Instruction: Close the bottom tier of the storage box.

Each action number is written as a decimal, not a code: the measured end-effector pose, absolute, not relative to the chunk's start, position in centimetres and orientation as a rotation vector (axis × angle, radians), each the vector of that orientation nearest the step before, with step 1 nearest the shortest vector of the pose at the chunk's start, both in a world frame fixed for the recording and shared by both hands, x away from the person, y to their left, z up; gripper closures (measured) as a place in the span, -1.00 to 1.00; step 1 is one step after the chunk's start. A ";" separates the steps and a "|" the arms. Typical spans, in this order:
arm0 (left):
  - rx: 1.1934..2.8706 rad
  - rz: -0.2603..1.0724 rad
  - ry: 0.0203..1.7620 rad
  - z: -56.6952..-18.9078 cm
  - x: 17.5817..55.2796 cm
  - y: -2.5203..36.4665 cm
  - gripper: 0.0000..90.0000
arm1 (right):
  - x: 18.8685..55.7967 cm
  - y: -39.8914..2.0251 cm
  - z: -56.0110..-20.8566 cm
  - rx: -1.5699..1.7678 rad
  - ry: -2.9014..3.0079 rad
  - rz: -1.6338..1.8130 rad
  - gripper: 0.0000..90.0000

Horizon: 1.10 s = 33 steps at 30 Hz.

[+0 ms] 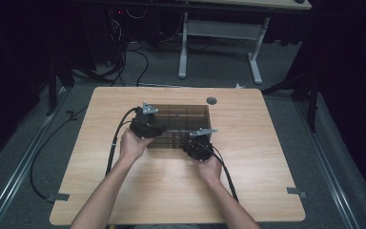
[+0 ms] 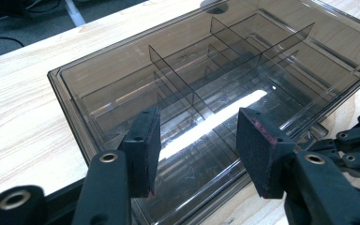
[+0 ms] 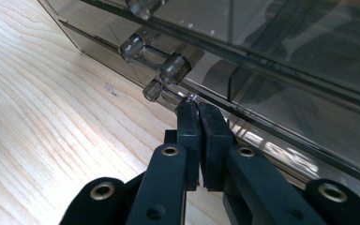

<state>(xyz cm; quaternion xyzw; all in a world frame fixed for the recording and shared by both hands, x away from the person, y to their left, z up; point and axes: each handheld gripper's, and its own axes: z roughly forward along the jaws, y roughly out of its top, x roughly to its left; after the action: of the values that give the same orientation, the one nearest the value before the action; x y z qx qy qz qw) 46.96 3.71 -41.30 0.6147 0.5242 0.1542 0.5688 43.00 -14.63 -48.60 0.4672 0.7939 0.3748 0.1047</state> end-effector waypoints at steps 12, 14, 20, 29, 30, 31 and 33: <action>1.422 0.378 1.243 -41.2 47.1 3.7 0.08 | 42.0 -16.4 -47.7 1.357 2.321 1.118 0.94; 1.419 0.382 1.238 -41.1 47.0 3.7 0.06 | 41.9 -16.9 -47.6 1.358 2.315 1.119 0.92; 1.394 0.380 1.227 -40.3 46.5 4.0 -0.01 | 41.4 -18.3 -47.4 1.367 2.290 1.132 0.87; 1.365 0.371 1.209 -38.8 45.3 4.8 -0.08 | 40.4 -20.3 -46.7 1.366 2.258 1.125 0.81; 1.365 0.371 1.209 -38.8 45.3 4.8 -0.08 | 40.4 -20.3 -46.7 1.366 2.258 1.125 0.81; 1.361 0.365 1.207 -38.8 44.9 5.0 -0.08 | 40.1 -20.8 -46.4 1.370 2.245 1.125 0.80; 1.362 0.371 1.206 -38.8 44.8 5.2 -0.09 | 40.0 -21.4 -46.4 1.375 2.230 1.133 0.79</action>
<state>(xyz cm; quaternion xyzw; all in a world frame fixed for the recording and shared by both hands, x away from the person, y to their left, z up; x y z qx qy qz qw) 44.75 5.21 -38.84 0.5874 0.5200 0.1601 0.5991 39.98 -21.39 -46.39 0.4768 0.7732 0.3928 0.1431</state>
